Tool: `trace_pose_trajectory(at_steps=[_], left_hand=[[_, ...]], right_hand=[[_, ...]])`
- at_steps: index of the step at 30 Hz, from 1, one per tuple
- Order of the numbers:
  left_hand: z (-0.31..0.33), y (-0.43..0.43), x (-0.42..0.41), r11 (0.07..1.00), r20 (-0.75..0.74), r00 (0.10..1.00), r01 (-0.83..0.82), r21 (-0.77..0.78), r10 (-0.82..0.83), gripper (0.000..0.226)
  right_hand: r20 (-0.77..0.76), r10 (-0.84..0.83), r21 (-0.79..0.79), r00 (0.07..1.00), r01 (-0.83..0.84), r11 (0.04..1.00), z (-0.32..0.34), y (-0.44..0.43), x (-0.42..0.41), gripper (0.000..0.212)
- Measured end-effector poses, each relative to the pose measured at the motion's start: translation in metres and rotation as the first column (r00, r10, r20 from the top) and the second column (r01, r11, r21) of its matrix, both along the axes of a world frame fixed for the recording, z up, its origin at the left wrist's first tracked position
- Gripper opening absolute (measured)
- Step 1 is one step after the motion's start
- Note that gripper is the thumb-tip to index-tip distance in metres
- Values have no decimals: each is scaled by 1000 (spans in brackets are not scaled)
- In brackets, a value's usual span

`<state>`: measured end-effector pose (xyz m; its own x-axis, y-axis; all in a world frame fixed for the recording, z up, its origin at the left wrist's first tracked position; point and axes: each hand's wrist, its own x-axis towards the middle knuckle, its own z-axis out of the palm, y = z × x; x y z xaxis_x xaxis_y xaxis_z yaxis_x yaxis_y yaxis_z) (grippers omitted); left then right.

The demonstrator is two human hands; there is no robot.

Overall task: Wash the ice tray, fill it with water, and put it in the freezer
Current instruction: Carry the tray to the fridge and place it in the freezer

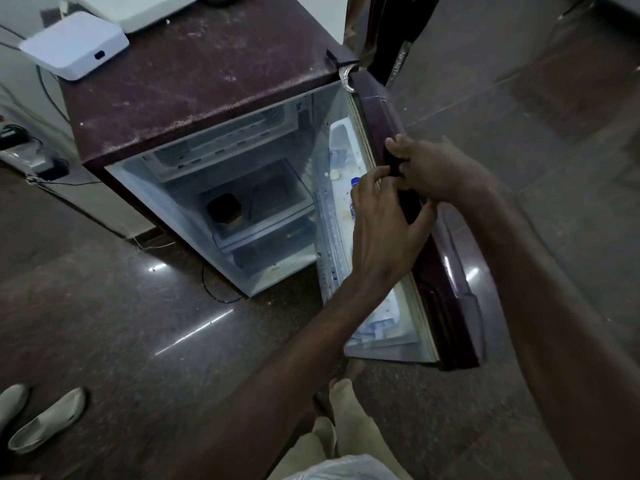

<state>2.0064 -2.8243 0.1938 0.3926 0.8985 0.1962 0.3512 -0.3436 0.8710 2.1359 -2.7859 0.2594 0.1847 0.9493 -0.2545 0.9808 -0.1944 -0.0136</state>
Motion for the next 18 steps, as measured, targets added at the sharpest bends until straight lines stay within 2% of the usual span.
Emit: trace_pose_trajectory(at_steps=[4, 8, 12, 15, 18], left_hand=[[1, -3, -12, 1000, -183, 983, -8, 7, 9, 55], [4, -12, -23, 997, -339, 940, -20, 75, 45, 61], [10, -18, -27, 993, -481, 871, -68, 94, 105, 74], [7, -14, -32, 989, -536, 832, -100, 110, 144, 87], [9, -9, -40, 985, -583, 796, -103, 140, 166, 82]], right_hand=[[54, 142, 77, 988, -146, 986, -21, -6, -6, 48], [-45, 38, 243, 998, -26, 970, -54, -9, -16, 72], [-165, 1, 376, 986, 62, 925, -58, -11, -39, 56], [-170, 110, 464, 979, -19, 886, -59, -5, -53, 57], [-166, 277, 499, 946, -162, 851, -62, 10, -60, 57]])
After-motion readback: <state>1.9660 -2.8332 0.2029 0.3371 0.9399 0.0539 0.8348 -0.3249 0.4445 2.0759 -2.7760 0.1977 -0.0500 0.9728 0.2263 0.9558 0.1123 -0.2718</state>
